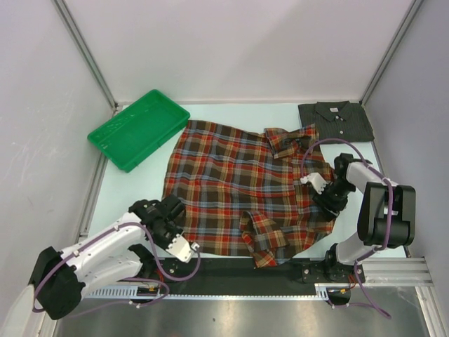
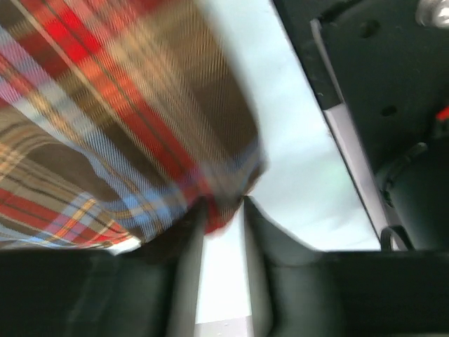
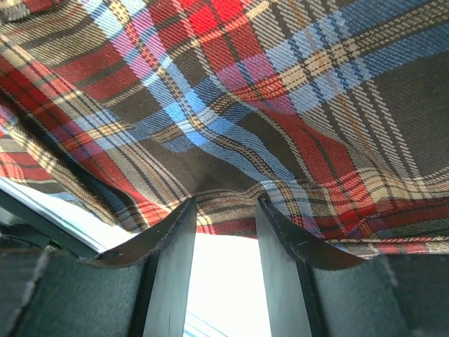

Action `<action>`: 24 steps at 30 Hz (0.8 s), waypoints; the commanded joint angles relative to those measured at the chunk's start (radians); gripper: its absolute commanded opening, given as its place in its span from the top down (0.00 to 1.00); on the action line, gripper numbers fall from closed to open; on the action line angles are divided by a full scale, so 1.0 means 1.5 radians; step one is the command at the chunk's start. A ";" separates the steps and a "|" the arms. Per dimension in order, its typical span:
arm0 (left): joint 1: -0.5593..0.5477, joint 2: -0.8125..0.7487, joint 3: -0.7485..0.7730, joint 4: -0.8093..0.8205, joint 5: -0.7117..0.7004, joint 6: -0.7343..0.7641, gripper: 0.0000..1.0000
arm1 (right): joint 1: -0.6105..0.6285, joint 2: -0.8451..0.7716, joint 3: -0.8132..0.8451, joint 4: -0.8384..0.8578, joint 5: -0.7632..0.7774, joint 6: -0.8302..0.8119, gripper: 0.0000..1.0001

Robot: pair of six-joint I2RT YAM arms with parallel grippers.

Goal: Fold and stack the long sleeve shirts
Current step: Flatten the shirt out

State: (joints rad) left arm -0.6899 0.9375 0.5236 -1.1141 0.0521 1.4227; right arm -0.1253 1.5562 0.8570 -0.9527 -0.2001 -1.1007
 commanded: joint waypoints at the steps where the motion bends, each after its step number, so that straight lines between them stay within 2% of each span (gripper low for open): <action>1: 0.011 -0.008 0.068 -0.055 0.045 0.042 0.59 | -0.013 -0.040 0.017 -0.023 0.012 -0.033 0.55; 3: 0.011 -0.003 0.134 -0.074 0.095 0.014 0.44 | -0.013 -0.071 0.036 -0.078 -0.030 -0.042 0.54; 4: 0.011 0.001 0.206 -0.074 0.165 -0.023 0.38 | -0.014 -0.104 0.041 -0.097 -0.047 -0.046 0.54; 5: 0.010 0.021 0.240 -0.060 0.198 -0.044 0.26 | -0.015 -0.122 0.051 -0.112 -0.065 -0.052 0.53; 6: 0.008 0.036 0.269 -0.042 0.237 -0.072 0.19 | -0.014 -0.137 0.055 -0.135 -0.096 -0.050 0.53; 7: 0.003 0.057 0.318 -0.017 0.291 -0.151 0.11 | -0.014 -0.166 0.057 -0.144 -0.111 -0.051 0.53; 8: -0.016 0.105 0.338 0.050 0.310 -0.200 0.01 | -0.013 -0.177 0.063 -0.152 -0.125 -0.048 0.52; 10: -0.041 0.175 0.401 0.104 0.353 -0.321 0.01 | -0.014 -0.201 0.067 -0.159 -0.160 -0.024 0.52; 11: -0.065 0.254 0.424 0.150 0.361 -0.353 0.01 | -0.014 -0.204 0.069 -0.161 -0.167 -0.017 0.52; 13: -0.089 0.322 0.488 0.199 0.376 -0.443 0.00 | -0.014 -0.207 0.077 -0.169 -0.184 0.005 0.51; 16: -0.140 0.436 0.553 0.279 0.391 -0.504 0.01 | -0.024 -0.203 0.097 -0.179 -0.196 0.033 0.51; 19: -0.180 0.511 0.583 0.331 0.375 -0.496 0.01 | -0.041 -0.204 0.117 -0.186 -0.208 0.047 0.51; 24: -0.202 0.602 0.602 0.312 0.375 -0.470 0.01 | -0.058 -0.222 0.127 -0.194 -0.208 0.055 0.51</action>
State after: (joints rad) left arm -0.9806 1.7931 1.3777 -0.6773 0.5640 0.7349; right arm -0.1940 1.2522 1.0065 -1.2152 -0.4759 -1.0462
